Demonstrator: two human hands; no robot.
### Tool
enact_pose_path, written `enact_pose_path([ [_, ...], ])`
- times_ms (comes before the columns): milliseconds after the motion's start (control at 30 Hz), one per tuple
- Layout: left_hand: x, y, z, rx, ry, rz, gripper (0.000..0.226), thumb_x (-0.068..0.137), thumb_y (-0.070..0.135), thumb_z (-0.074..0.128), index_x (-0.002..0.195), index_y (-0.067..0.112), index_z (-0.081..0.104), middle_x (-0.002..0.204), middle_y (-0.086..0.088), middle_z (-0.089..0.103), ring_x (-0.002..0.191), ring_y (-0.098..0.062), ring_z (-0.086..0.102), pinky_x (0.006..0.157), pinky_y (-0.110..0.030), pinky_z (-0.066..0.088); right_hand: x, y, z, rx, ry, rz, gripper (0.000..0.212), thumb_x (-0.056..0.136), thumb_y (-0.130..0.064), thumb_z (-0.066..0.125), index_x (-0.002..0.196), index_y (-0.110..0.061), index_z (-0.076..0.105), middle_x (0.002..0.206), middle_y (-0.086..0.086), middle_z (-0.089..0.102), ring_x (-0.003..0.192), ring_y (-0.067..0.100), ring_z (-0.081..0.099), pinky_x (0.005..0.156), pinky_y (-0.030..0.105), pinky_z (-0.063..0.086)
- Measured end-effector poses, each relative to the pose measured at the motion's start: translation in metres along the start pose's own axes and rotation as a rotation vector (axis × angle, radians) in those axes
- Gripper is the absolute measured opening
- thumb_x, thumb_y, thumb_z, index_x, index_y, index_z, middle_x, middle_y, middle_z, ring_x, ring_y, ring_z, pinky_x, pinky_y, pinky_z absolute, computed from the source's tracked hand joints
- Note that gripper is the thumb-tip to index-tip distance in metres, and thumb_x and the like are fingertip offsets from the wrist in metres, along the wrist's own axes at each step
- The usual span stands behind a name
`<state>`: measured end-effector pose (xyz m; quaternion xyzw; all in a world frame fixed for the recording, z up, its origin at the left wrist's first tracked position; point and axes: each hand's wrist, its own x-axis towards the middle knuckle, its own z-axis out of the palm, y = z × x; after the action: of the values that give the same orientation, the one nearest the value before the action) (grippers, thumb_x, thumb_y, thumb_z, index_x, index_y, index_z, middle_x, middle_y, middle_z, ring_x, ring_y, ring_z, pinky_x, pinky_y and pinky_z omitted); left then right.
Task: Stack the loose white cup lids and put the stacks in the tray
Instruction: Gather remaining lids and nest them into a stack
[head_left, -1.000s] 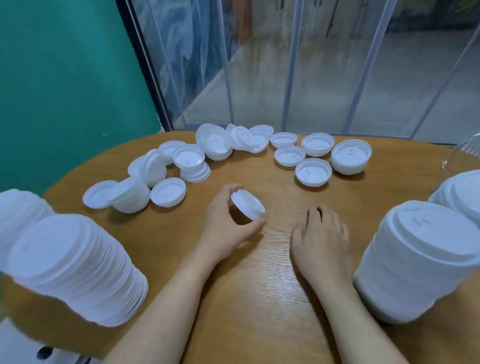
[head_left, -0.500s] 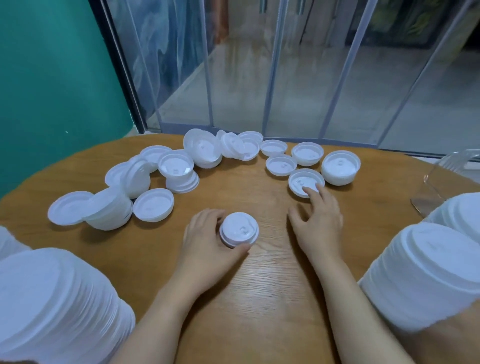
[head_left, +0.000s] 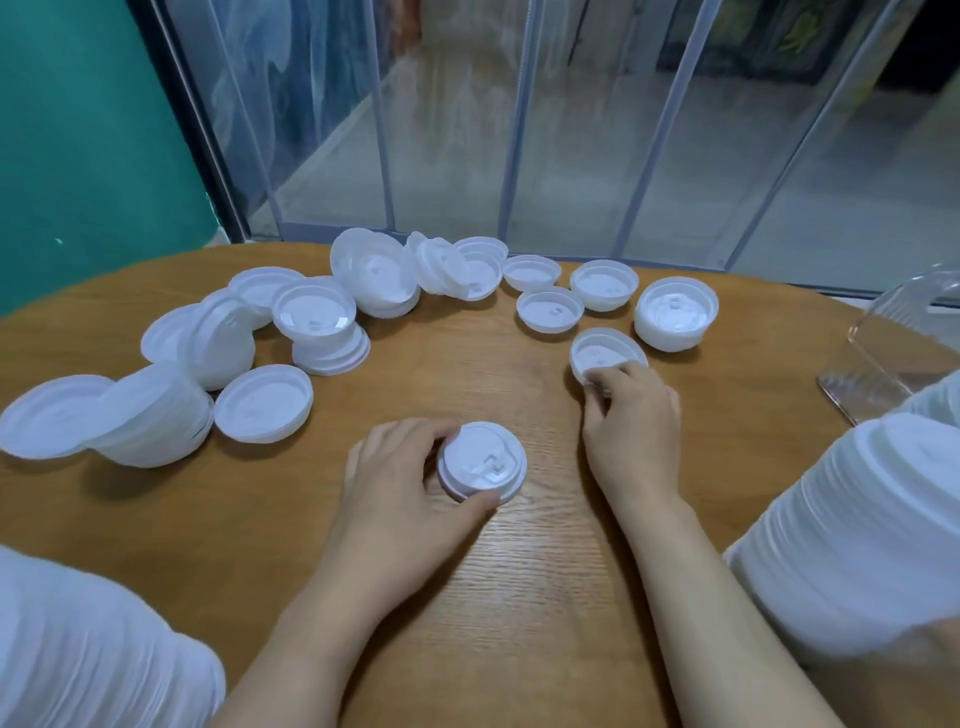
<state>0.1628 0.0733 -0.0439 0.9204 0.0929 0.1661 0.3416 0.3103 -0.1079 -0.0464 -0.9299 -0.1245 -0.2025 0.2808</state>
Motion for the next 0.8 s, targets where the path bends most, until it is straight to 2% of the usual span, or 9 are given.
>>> enact_pose_path([
  [133, 0.0, 0.0, -0.001, 0.012, -0.005, -0.002, 0.067, 0.065, 0.075, 0.061, 0.122, 0.041, 0.06, 0.115, 0.034, 0.054, 0.118, 0.005, 0.042, 0.101, -0.014, 0.022, -0.003, -0.01, -0.004, 0.086, -0.007, -0.051, 0.008, 0.096, -0.011, 0.066, 0.099, -0.011, 0.073, 0.095, 0.001, 0.065, 0.092, 0.024, 0.062, 0.087, 0.042, 0.048],
  [233, 0.0, 0.001, -0.001, 0.023, -0.01, -0.003, 0.068, 0.065, 0.075, 0.061, 0.123, 0.04, 0.06, 0.116, 0.032, 0.055, 0.119, 0.004, 0.042, 0.103, -0.022, 0.026, -0.007, -0.015, -0.006, 0.134, 0.003, -0.079, 0.002, 0.096, -0.013, 0.067, 0.094, -0.013, 0.067, 0.092, -0.003, 0.06, 0.087, 0.021, 0.059, 0.079, 0.039, 0.049],
  [367, 0.0, 0.001, -0.002, 0.011, -0.011, -0.007, 0.067, 0.065, 0.075, 0.062, 0.124, 0.041, 0.06, 0.116, 0.034, 0.054, 0.119, 0.005, 0.042, 0.103, -0.021, 0.026, -0.01, -0.014, -0.01, 0.209, 0.012, -0.045, 0.013, 0.093, -0.019, 0.073, 0.091, -0.015, 0.062, 0.088, -0.006, 0.057, 0.083, 0.016, 0.055, 0.073, 0.029, 0.041],
  [467, 0.0, 0.002, -0.003, 0.012, -0.008, -0.014, 0.064, 0.068, 0.069, 0.071, 0.124, 0.041, 0.06, 0.117, 0.033, 0.055, 0.12, 0.005, 0.042, 0.105, -0.023, 0.026, -0.014, -0.014, -0.01, 0.279, 0.005, 0.001, 0.024, 0.089, -0.024, 0.079, 0.087, -0.015, 0.057, 0.085, -0.003, 0.059, 0.078, 0.015, 0.053, 0.071, 0.03, 0.041],
  [567, 0.0, 0.004, -0.004, 0.013, -0.002, -0.024, 0.058, 0.072, 0.058, 0.082, 0.123, 0.04, 0.061, 0.117, 0.032, 0.056, 0.12, 0.004, 0.042, 0.106, -0.024, 0.025, -0.016, -0.017, -0.01, 0.314, 0.004, 0.015, 0.037, 0.083, -0.028, 0.085, 0.08, -0.016, 0.05, 0.076, -0.004, 0.053, 0.07, 0.015, 0.047, 0.066, 0.03, 0.038],
  [667, 0.0, 0.005, -0.004, 0.016, 0.003, -0.031, 0.058, 0.071, 0.055, 0.084, 0.122, 0.039, 0.062, 0.116, 0.031, 0.056, 0.118, 0.003, 0.042, 0.105, -0.023, 0.025, -0.015, -0.02, -0.01, 0.39, -0.014, 0.053, 0.041, 0.08, -0.034, 0.086, 0.074, -0.019, 0.049, 0.071, -0.005, 0.055, 0.069, 0.018, 0.053, 0.067, 0.036, 0.048],
  [733, 0.0, 0.005, -0.004, 0.013, -0.001, -0.038, 0.059, 0.071, 0.056, 0.083, 0.122, 0.038, 0.062, 0.115, 0.031, 0.056, 0.118, 0.003, 0.042, 0.105, -0.024, 0.025, -0.015, -0.02, -0.009, 0.448, -0.035, 0.06, 0.032, 0.084, -0.035, 0.083, 0.075, -0.021, 0.055, 0.072, -0.005, 0.062, 0.071, 0.019, 0.061, 0.069, 0.044, 0.053],
  [800, 0.0, 0.005, -0.004, 0.013, -0.006, -0.044, 0.06, 0.07, 0.057, 0.082, 0.123, 0.038, 0.062, 0.116, 0.031, 0.056, 0.119, 0.002, 0.043, 0.107, -0.025, 0.026, -0.016, -0.022, -0.01, 0.504, -0.053, 0.057, 0.022, 0.088, -0.033, 0.079, 0.079, -0.023, 0.061, 0.076, -0.007, 0.067, 0.075, 0.018, 0.066, 0.07, 0.044, 0.055],
])
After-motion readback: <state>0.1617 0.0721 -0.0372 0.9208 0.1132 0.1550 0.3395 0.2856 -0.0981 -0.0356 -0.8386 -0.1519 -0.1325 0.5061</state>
